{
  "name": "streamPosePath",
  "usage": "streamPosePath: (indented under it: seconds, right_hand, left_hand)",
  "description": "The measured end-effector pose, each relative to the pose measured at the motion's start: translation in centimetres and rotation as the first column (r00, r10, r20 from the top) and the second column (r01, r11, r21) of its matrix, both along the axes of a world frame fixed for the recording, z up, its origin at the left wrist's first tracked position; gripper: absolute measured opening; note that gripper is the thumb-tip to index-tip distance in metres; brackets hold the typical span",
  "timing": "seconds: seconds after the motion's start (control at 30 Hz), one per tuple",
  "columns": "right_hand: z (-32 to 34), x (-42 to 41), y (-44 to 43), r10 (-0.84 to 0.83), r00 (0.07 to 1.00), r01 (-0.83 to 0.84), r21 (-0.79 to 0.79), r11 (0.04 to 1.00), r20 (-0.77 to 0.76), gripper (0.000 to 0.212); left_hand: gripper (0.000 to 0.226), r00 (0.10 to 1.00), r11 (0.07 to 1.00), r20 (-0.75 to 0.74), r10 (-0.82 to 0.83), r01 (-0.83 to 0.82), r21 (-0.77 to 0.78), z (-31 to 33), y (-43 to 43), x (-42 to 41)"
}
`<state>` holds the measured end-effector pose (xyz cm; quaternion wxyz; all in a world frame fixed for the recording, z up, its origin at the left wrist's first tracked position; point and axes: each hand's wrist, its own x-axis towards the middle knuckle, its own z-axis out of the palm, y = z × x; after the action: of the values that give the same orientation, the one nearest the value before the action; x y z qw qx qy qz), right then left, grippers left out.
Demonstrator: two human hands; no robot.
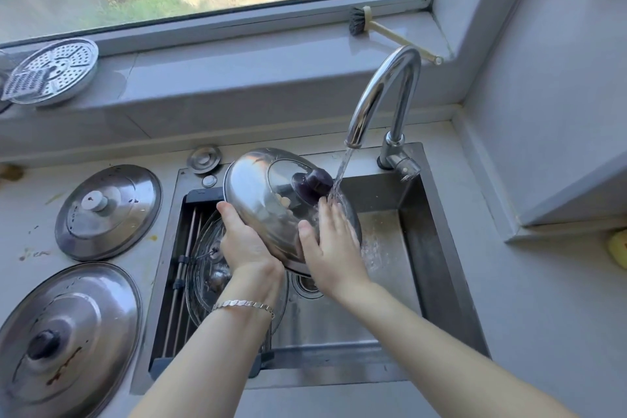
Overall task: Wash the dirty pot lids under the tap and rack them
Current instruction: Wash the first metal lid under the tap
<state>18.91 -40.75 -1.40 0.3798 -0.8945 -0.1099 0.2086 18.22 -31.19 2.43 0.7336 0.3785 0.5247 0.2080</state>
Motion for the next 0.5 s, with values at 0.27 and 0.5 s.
streamPosePath:
  seconds: [0.27, 0.5]
  right_hand:
    - [-1.1, 0.5, -1.7, -0.091, 0.995, 0.094, 0.075, 0.993, -0.047, 0.074]
    - [-2.8, 4.5, -3.7, -0.252, 0.962, 0.266, 0.16, 0.951, -0.104, 0.054]
  left_hand:
    - [0.058, 1.0, 0.999, 0.014, -0.017, 0.017, 0.027, 0.0, 0.5, 0.2]
    - [0.068, 0.947, 0.949, 0.064, -0.315, 0.315, 0.004, 1.3, 0.3, -0.5]
